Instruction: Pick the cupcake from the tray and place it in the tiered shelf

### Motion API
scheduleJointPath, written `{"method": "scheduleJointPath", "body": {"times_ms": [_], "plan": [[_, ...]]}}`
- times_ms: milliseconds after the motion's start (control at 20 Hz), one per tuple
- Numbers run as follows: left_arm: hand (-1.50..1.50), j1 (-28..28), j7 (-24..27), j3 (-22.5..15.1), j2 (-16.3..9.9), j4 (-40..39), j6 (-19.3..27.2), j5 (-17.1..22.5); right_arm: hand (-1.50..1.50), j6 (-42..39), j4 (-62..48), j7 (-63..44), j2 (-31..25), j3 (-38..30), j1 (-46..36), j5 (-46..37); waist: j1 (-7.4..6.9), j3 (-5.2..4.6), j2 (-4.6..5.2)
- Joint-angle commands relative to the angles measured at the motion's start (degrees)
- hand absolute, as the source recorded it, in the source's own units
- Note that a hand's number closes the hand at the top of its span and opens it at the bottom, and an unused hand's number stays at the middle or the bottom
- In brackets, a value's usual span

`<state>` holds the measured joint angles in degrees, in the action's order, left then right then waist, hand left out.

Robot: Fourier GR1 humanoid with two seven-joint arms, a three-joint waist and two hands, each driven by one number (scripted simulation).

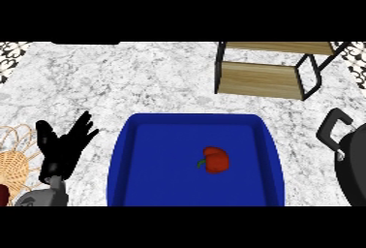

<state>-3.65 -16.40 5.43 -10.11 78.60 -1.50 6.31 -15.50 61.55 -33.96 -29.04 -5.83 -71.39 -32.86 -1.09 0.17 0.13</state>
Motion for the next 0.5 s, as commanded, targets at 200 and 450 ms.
{"method": "scheduleJointPath", "body": {"times_ms": [200,450], "plan": [[0.00,-1.1,-3.1,-0.2,0.0,0.2,-0.4,0.1,1.50,6.3,-14.0,10.6,-0.8,-0.8,-3.3,-3.9,-0.01,-0.19,0.16],[0.00,0.3,0.1,-0.2,1.2,-1.9,-0.4,-0.2,1.50,10.7,-22.1,17.6,-0.7,-1.5,-3.9,-5.6,-0.21,-0.19,0.29]]}}
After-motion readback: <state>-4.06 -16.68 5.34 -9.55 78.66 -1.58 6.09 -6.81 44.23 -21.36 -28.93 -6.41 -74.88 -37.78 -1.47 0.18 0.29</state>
